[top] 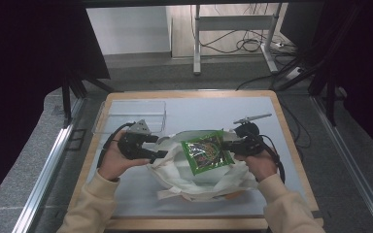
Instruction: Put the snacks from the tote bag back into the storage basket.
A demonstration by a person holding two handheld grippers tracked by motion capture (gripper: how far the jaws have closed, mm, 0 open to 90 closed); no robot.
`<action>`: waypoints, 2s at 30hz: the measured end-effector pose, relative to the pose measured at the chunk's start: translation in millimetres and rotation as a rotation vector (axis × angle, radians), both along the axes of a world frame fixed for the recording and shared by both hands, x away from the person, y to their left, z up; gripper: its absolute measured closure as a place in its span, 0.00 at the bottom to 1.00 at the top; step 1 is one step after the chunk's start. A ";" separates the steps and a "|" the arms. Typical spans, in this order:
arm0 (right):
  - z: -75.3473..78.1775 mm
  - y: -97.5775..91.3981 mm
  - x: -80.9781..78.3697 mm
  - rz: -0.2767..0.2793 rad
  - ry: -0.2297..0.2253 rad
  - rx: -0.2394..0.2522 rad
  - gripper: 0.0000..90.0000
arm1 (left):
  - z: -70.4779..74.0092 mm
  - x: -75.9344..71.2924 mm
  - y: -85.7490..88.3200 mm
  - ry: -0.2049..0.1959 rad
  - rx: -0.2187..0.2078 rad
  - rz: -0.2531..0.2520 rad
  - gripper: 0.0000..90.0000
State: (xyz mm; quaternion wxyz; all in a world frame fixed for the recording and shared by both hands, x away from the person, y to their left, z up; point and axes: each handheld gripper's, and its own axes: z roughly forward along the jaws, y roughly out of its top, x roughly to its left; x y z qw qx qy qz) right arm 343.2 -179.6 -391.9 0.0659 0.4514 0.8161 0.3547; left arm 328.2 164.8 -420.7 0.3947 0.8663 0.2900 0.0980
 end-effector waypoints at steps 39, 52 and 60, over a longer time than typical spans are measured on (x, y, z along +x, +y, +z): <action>12.2 -1.7 8.0 0.382 -0.227 -0.010 0.97 | 27.7 9.8 -45.5 0.046 0.027 -0.099 0.38; 18.7 14.2 5.3 0.476 -0.301 -0.030 0.97 | 14.2 23.3 -64.0 0.122 0.063 -0.183 0.49; 17.6 27.7 4.1 0.528 -0.321 -0.046 0.97 | 5.2 18.8 -64.9 0.152 0.074 -0.199 0.66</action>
